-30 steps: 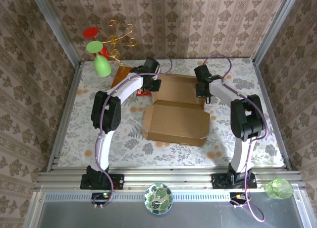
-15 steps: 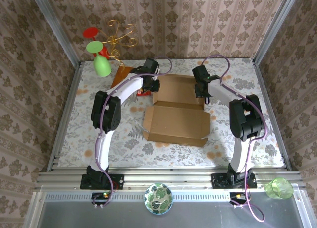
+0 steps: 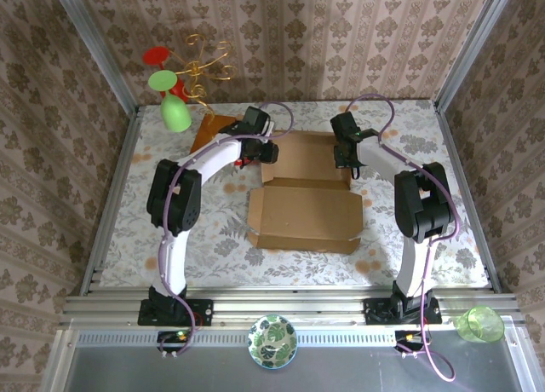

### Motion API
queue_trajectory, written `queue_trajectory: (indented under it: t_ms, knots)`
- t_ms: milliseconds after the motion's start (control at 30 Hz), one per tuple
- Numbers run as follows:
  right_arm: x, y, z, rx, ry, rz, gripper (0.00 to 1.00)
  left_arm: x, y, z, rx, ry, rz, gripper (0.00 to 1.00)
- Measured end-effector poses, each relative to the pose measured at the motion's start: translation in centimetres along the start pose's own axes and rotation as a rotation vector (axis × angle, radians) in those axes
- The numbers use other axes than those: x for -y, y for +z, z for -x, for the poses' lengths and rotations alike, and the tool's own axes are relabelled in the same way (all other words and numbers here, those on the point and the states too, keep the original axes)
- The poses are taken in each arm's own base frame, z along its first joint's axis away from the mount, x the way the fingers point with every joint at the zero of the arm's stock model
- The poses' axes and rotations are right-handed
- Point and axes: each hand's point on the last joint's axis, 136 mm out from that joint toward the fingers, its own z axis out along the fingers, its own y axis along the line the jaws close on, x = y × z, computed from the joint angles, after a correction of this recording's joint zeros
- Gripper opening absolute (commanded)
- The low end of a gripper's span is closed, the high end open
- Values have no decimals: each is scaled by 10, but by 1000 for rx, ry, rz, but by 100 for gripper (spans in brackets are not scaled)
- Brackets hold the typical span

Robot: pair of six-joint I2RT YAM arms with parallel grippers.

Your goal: Fold the paper box

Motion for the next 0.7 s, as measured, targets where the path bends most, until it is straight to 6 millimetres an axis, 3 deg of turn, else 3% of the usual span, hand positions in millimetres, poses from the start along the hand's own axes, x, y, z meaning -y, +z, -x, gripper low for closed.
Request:
queue_trajectory:
  t_ms: [333, 500, 600, 700]
  knots:
    - [3, 1, 0, -7, 6, 9, 0, 3, 2, 2, 23, -52, -107, 41]
    - [3, 1, 0, -10, 6, 12, 0, 0, 2, 0, 17, -58, -105, 24]
    - [4, 1, 0, -13, 8, 10, 0, -2, 3, -2, 10, -49, -83, 1]
    - [5, 2, -1, -16, 10, 10, 0, -3, 3, -2, 14, -35, -57, 0]
